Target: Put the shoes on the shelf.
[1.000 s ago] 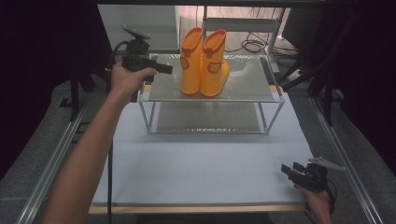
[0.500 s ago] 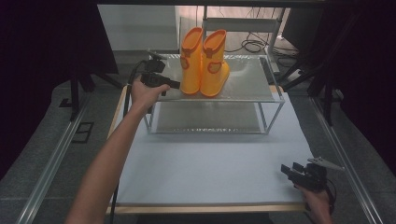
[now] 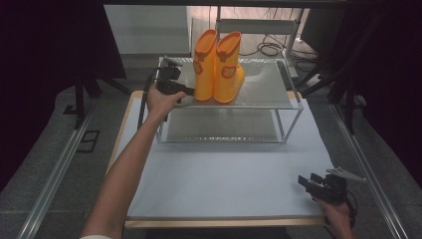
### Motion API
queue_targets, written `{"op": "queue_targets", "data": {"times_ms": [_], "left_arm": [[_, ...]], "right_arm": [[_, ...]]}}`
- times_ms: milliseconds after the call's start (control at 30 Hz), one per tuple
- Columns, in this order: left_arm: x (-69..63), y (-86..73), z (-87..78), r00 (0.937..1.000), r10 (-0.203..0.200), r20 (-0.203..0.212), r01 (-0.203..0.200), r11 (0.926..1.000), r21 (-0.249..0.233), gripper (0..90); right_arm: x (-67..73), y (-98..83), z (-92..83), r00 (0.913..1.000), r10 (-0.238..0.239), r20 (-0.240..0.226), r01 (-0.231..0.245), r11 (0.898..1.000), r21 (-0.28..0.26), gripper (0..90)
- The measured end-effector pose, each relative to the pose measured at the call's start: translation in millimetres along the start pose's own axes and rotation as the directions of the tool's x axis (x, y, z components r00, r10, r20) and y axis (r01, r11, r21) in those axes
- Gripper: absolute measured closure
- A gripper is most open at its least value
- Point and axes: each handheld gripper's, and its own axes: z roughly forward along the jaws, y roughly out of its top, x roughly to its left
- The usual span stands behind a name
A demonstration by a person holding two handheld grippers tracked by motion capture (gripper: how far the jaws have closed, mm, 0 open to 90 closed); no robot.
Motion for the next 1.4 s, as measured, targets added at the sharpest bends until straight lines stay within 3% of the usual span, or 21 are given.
{"op": "queue_targets", "data": {"times_ms": [233,400,500,800,1133,1267,1400], "left_arm": [[4.4,-0.3,8.7,0.9992,-0.002,-0.041,0.003,0.9997,0.024,89.2],[4.9,-1.2,9.4,0.9995,-0.014,-0.03,0.014,0.9998,0.011,89.8],[-0.1,-1.8,8.9,0.9991,0.006,-0.041,-0.006,1.0,0.008,90.0],[-19.6,1.7,8.8,0.9986,0.051,0.013,-0.051,0.9986,0.016,90.0],[-42.5,5.4,18.8,0.996,0.067,0.059,-0.069,0.9975,0.016,89.9],[-42.1,5.8,18.5,0.9958,0.07,0.058,-0.072,0.9973,0.017,89.8],[-34.7,2.9,12.3,0.9963,0.063,0.059,-0.062,0.998,-0.015,80.6]], "right_arm": [[0.2,0.3,0.3,1.0,-0.001,-0.002,0.001,1.0,0.0,38.4],[-0.4,0.4,0.2,1.0,-0.001,-0.001,0.001,1.0,0.0,38.5],[-0.6,0.3,1.0,1.0,0.0,-0.002,0.0,1.0,0.001,38.5],[0.0,1.2,1.1,1.0,0.006,-0.003,-0.006,1.0,-0.003,38.5],[-1.2,1.5,-0.5,0.9999,0.011,-0.004,-0.011,1.0,-0.008,38.5],[-1.7,1.4,-1.3,0.9999,0.011,-0.005,-0.011,1.0,-0.01,38.5],[-2.9,1.1,-1.7,0.9999,0.013,-0.003,-0.013,1.0,-0.011,38.5]]}}
